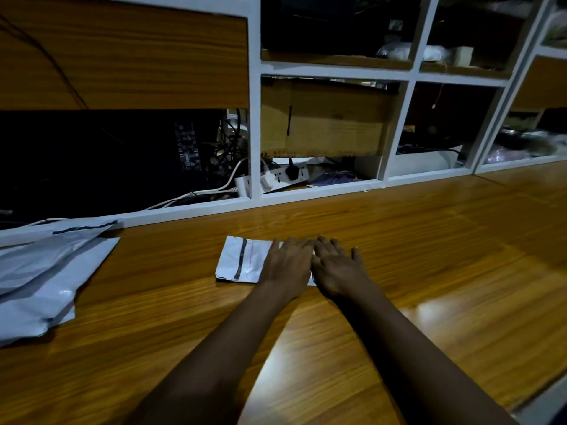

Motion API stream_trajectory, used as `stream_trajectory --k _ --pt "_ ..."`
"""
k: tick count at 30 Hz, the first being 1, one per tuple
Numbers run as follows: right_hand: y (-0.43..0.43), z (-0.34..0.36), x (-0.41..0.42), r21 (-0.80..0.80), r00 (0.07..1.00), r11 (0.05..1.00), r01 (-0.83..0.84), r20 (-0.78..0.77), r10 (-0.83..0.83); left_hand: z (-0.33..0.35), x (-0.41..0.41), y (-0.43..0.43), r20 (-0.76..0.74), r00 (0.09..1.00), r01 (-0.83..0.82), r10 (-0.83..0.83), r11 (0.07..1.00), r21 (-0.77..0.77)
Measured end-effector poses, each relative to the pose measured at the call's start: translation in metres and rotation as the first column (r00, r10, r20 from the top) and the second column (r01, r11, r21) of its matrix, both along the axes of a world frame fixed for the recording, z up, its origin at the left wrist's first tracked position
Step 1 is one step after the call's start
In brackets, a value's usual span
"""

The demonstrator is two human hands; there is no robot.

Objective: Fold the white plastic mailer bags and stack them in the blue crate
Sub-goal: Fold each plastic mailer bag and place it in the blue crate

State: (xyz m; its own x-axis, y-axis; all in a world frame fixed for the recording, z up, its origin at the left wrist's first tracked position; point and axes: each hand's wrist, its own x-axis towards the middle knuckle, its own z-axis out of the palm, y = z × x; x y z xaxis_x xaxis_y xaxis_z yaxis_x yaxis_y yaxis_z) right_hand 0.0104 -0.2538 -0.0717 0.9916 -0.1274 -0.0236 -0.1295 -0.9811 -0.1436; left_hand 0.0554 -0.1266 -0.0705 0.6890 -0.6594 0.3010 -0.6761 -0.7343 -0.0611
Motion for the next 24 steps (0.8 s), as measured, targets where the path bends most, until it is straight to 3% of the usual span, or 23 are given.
stream_trajectory --k 9,11,16,24 --pt "-0.002 -0.003 0.002 0.003 1.0 1.0 0.018 -0.003 -0.018 -0.014 0.02 0.018 -0.054 0.999 -0.005 0.004 1.0 -0.011" --pt "-0.002 -0.002 0.002 -0.008 1.0 1.0 0.02 -0.013 -0.02 -0.012 0.023 0.023 -0.119 0.993 0.011 -0.021 0.997 -0.081" --pt "-0.002 0.0 0.002 -0.013 0.999 1.0 0.017 -0.037 -0.017 -0.006 0.034 0.043 -0.338 0.941 -0.037 0.021 0.998 -0.041" --pt "-0.001 0.002 0.002 0.006 0.999 0.999 0.034 -0.034 -0.034 0.0 0.032 0.076 -0.422 0.896 -0.143 0.143 0.989 0.03"
